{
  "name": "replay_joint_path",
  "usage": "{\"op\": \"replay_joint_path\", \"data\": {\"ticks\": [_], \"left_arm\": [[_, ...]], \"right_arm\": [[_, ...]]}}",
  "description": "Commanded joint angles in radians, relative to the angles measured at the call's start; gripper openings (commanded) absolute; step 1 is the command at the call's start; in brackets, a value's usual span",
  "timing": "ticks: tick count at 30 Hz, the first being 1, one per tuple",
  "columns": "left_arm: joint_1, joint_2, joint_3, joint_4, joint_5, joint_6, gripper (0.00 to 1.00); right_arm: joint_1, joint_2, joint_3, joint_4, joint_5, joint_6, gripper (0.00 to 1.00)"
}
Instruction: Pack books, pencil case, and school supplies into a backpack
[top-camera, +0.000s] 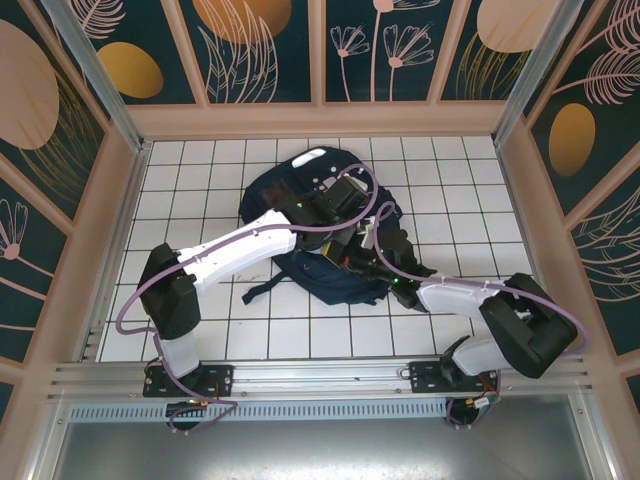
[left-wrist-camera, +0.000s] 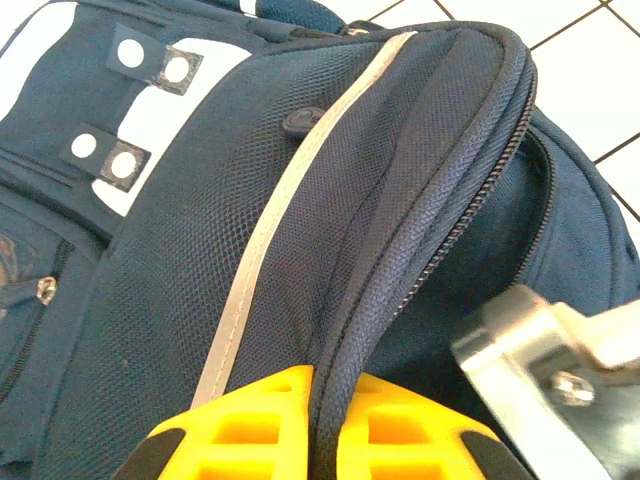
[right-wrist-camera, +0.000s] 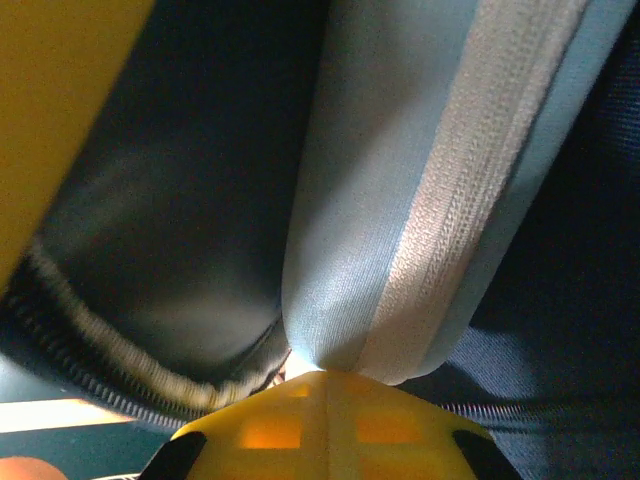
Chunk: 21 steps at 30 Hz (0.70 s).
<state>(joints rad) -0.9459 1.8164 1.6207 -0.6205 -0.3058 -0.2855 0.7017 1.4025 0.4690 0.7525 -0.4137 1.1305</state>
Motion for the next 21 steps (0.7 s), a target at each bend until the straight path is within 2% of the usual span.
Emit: {"op": "replay_joint_path", "data": {"ticks": [1, 4, 6, 8, 10, 13, 15, 18, 21], "left_arm": [[-0.005, -0.060, -0.002, 0.028, 0.078, -0.060, 0.04], [0.013, -0.074, -0.015, 0.040, 0.131, -0.083, 0.12], [0.027, -0.094, -0.031, 0.060, 0.174, -0.096, 0.22], [0.041, -0.095, -0.043, 0.074, 0.211, -0.103, 0.35], [0.054, -0.138, -0.054, 0.086, 0.244, -0.109, 0.48], [0.082, -0.164, -0.086, 0.119, 0.288, -0.118, 0.66], [0.112, -0.184, -0.112, 0.143, 0.306, -0.127, 0.71], [0.177, -0.216, -0.166, 0.180, 0.318, -0.158, 0.78], [0.244, -0.250, -0.225, 0.213, 0.311, -0.188, 0.81]], "right_arm": [[-0.001, 0.062, 0.005, 0.152, 0.127, 0.052, 0.05], [0.001, 0.085, -0.017, 0.202, 0.128, 0.095, 0.08], [-0.001, 0.053, -0.048, 0.206, 0.136, 0.105, 0.13], [-0.001, -0.023, -0.078, 0.136, 0.163, 0.095, 0.19], [-0.005, -0.124, -0.097, 0.005, 0.203, 0.070, 0.24], [-0.026, -0.285, -0.090, -0.303, 0.278, 0.022, 0.32], [-0.056, -0.384, -0.081, -0.510, 0.324, -0.010, 0.37], [-0.112, -0.454, -0.034, -0.737, 0.356, -0.064, 0.47], [-0.149, -0.445, -0.015, -0.774, 0.320, -0.072, 0.51]]}}
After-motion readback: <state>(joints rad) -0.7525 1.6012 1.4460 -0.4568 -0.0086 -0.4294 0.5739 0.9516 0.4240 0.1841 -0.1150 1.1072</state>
